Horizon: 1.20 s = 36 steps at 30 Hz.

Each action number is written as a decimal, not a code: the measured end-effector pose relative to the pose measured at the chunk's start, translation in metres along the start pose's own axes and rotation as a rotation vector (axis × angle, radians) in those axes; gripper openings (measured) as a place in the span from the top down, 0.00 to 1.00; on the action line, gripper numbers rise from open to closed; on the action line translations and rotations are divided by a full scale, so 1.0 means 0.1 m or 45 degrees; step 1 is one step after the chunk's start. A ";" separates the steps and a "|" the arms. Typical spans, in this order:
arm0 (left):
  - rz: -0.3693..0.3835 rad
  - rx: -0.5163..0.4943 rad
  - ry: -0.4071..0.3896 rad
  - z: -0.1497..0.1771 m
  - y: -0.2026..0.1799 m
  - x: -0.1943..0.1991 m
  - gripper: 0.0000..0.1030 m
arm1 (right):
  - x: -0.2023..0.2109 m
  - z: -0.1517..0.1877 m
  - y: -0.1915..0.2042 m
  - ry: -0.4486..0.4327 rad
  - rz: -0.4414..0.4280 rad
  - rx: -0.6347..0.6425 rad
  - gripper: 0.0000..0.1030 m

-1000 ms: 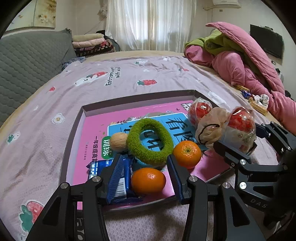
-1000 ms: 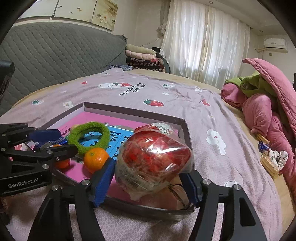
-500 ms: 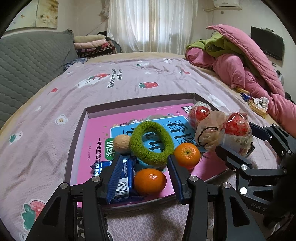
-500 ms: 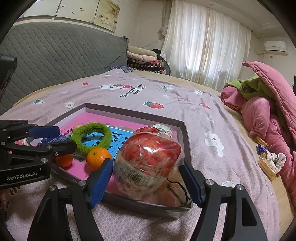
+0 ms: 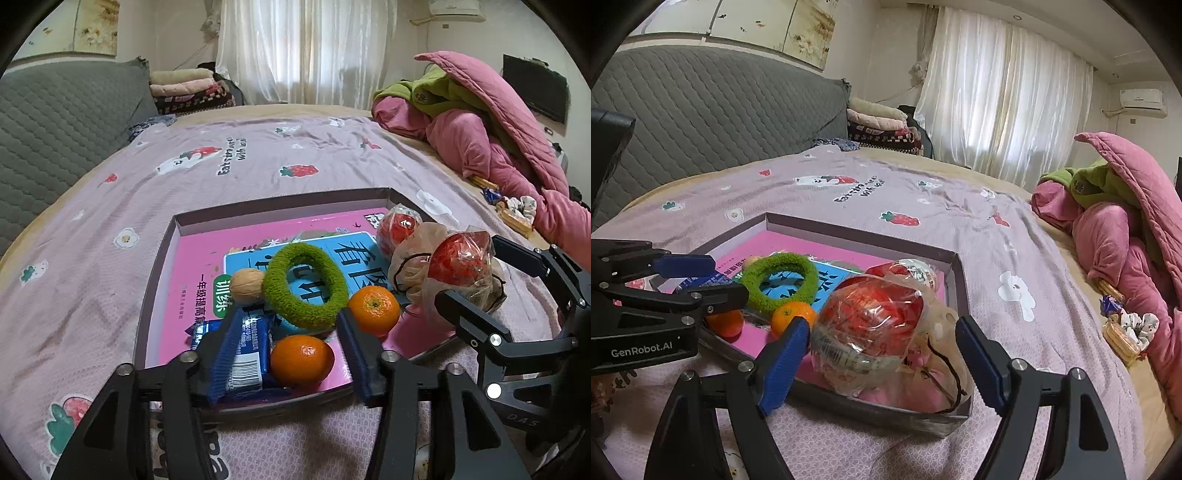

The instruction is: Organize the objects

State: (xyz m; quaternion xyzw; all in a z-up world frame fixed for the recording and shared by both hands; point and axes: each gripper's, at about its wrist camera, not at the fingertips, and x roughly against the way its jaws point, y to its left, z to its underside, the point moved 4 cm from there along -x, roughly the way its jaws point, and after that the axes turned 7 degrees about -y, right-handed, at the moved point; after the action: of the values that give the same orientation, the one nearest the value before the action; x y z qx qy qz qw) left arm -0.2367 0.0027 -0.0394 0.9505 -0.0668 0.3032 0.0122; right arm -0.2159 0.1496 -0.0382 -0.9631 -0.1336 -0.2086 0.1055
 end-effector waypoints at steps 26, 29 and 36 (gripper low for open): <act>-0.090 0.077 -0.103 -0.15 0.15 0.53 0.25 | 0.48 -0.35 0.08 -0.122 0.000 -0.092 0.18; -0.109 0.084 -0.122 -0.15 0.16 0.63 0.25 | 0.55 -0.39 0.10 -0.131 0.007 -0.099 0.17; -0.141 0.124 -0.117 -0.06 0.23 0.81 0.25 | 0.72 -0.37 0.16 -0.127 0.008 -0.113 0.14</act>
State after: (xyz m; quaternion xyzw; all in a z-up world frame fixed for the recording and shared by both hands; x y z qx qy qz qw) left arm -0.1775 -0.0293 0.0122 0.9652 0.0003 0.2609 -0.0202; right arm -0.1623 0.1406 0.0236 -0.9764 -0.1264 -0.1658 0.0567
